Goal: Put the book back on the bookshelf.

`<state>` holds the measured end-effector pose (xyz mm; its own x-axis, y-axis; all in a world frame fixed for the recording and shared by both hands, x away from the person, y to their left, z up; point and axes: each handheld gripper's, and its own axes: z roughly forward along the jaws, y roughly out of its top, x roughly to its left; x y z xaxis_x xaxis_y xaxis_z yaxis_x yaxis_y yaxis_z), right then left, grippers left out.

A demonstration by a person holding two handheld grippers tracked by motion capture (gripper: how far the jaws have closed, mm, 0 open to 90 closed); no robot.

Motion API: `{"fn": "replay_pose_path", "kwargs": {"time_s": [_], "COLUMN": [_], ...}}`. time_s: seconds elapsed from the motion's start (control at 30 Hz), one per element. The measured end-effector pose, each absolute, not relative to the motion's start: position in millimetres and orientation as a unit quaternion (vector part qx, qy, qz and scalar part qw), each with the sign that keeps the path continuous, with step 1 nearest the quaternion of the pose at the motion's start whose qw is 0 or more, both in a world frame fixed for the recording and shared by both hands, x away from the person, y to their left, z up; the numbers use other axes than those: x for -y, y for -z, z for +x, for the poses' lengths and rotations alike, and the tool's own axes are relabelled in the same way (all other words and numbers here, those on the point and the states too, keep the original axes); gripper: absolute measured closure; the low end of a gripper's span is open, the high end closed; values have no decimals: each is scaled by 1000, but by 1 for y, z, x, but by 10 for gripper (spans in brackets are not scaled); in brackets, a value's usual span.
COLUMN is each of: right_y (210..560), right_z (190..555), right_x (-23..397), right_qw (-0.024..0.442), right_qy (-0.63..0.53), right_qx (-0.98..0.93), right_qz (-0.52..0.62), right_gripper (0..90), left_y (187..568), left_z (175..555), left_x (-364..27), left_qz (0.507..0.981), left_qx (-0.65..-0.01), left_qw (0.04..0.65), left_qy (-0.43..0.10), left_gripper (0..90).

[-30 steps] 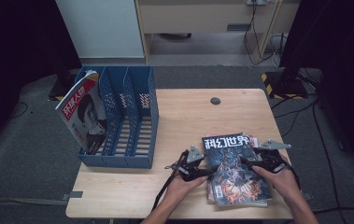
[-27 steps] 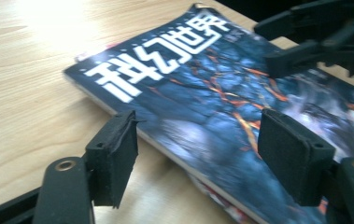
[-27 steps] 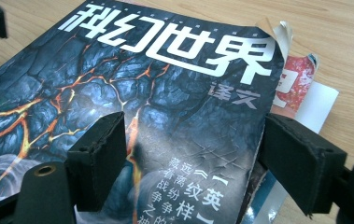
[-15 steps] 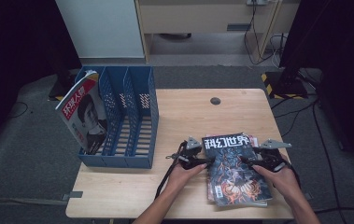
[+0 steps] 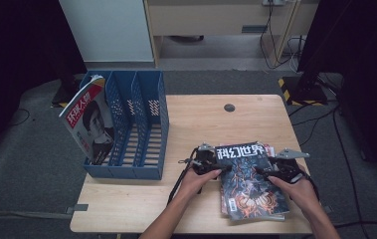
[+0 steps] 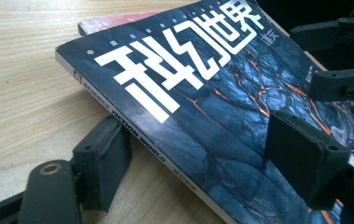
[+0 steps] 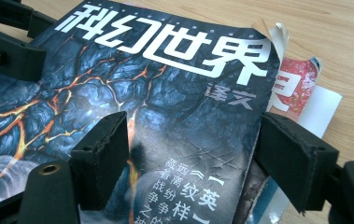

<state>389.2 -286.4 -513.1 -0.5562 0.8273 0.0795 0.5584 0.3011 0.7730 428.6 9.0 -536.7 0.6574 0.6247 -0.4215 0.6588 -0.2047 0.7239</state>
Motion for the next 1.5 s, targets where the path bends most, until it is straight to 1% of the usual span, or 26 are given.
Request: {"fn": "replay_pose_path", "kwargs": {"time_s": [0.03, 0.07, 0.1, 0.13, 0.17, 0.23, 0.27, 0.3, 0.33, 0.43, 0.57, 0.63, 0.7, 0.73, 0.8, 0.97, 1.23, 1.43, 1.5], "right_y": [513, 513, 513, 513, 512, 513, 513, 513, 513, 512, 512, 512, 512, 512, 512, 511, 511, 509, 508], "right_z": [389, 389, 389, 389, 388, 388, 388, 388, 388, 387, 387, 386, 386, 386, 386, 386, 384, 384, 387], "right_x": [286, 286, 286, 286, 285, 284, 282, 282, 280, 274, 270, 270, 270, 270, 269, 269, 269, 273, 276], "right_qw": [170, 169, 171, 171, 170, 171, 167, 167, 164, 164, 166, 167, 170, 171, 174, 173, 169, 154, 138], "right_qy": [-395, -393, -393, -393, -393, -393, -393, -393, -395, -394, -392, -392, -391, -390, -390, -390, -394, -407, -411], "right_qx": [-788, -789, -789, -789, -789, -789, -789, -789, -791, -795, -797, -797, -797, -797, -797, -796, -794, -789, -789], "right_qz": [439, 440, 440, 440, 441, 440, 441, 441, 437, 431, 428, 428, 428, 428, 428, 428, 431, 434, 436], "right_gripper": [256, 256, 256, 256, 257, 257, 258, 258, 260, 263, 262, 263, 263, 261, 259, 254, 195, 147, 117], "left_y": [535, 532, 525, 525, 521, 514, 510, 509, 506, 502, 499, 497, 496, 495, 493, 487, 473, 458, 450], "left_z": [428, 428, 425, 425, 424, 422, 421, 421, 421, 420, 421, 421, 422, 422, 423, 423, 418, 417, 416], "left_x": [-8, -9, -9, -9, -9, -10, -10, -11, -11, -8, -6, -6, -5, -5, -4, 0, 6, 11, 14], "left_qz": [777, 779, 778, 778, 778, 777, 773, 771, 766, 767, 770, 769, 769, 769, 774, 784, 786, 791, 792], "left_qx": [-413, -411, -407, -407, -403, -396, -397, -396, -398, -391, -391, -395, -399, -402, -400, -394, -371, -347, -337], "left_qw": [475, 473, 479, 479, 481, 488, 494, 498, 504, 507, 505, 502, 499, 496, 490, 479, 491, 499, 503], "left_qy": [13, 6, -17, -17, -28, -38, -35, -32, -25, -23, -23, -21, -22, -24, -25, -31, -56, -70, -75], "left_gripper": [235, 273, 307, 335, 335, 374, 396, 396, 431, 458, 471, 498, 549, 549, 589, 621, 668, 693, 703]}}
